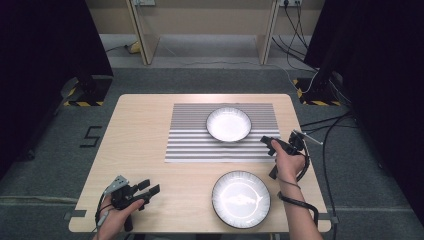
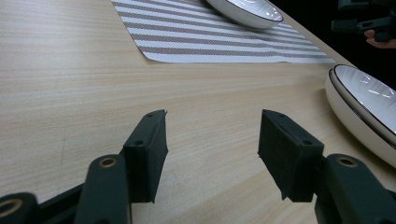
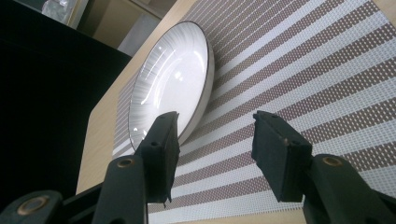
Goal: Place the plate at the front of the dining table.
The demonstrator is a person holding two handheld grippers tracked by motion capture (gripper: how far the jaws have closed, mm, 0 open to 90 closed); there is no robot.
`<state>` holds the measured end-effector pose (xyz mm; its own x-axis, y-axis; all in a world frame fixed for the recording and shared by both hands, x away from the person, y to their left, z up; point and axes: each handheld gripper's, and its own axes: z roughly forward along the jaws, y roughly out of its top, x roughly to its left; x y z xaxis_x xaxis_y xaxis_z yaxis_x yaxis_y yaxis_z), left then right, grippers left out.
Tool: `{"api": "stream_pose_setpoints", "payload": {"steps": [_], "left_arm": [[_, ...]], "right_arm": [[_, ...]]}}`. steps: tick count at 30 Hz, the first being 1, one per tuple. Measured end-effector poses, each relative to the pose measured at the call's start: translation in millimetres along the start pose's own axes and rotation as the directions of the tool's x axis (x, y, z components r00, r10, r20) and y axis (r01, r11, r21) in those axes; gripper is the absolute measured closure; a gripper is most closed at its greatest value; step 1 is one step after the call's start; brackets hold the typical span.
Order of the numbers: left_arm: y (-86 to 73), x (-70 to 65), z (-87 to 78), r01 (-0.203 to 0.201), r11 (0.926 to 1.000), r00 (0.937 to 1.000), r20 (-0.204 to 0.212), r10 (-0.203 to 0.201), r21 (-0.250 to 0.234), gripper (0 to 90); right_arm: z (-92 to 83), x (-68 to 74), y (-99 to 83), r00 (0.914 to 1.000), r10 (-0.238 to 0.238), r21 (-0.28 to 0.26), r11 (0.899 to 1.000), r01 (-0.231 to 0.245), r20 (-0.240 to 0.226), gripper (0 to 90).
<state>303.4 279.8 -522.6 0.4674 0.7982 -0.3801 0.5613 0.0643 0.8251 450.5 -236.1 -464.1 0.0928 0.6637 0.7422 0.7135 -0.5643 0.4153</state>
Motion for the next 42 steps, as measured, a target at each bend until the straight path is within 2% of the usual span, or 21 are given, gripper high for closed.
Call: {"api": "stream_pose_setpoints", "payload": {"steps": [11, 33, 35, 37, 42], "left_arm": [[0.0, -0.2, -0.1, -0.001, 1.0000, 1.0000, 0.000, 0.001, 0.000, 41.6], [-0.3, -0.5, 0.0, -0.003, 1.0000, 1.0000, -0.001, 0.003, -0.001, 41.6], [-0.3, -0.5, 0.1, -0.003, 1.0000, 1.0000, 0.000, 0.003, 0.000, 41.6], [-0.3, -0.6, 0.0, -0.004, 1.0000, 1.0000, 0.000, 0.004, 0.000, 41.6], [-0.4, -0.3, 0.2, 0.000, 1.0000, 1.0000, 0.000, 0.000, 0.001, 41.6]], "right_arm": [[-8.3, -0.8, -7.7, 0.9994, -0.036, 0.005, 0.999, 0.036, 0.001, 50.5], [-30.1, -11.8, -19.9, 0.9992, -0.039, 0.011, 0.999, 0.039, 0.007, 49.9], [-32.4, -13.0, -20.9, 0.9986, -0.051, 0.009, 0.999, 0.051, 0.012, 49.9], [-34.4, -14.5, -21.6, 0.9993, -0.038, 0.007, 0.999, 0.038, 0.003, 49.9], [-42.0, -18.0, -23.4, 0.9990, -0.045, -0.008, 0.999, 0.045, 0.003, 49.9]]}}
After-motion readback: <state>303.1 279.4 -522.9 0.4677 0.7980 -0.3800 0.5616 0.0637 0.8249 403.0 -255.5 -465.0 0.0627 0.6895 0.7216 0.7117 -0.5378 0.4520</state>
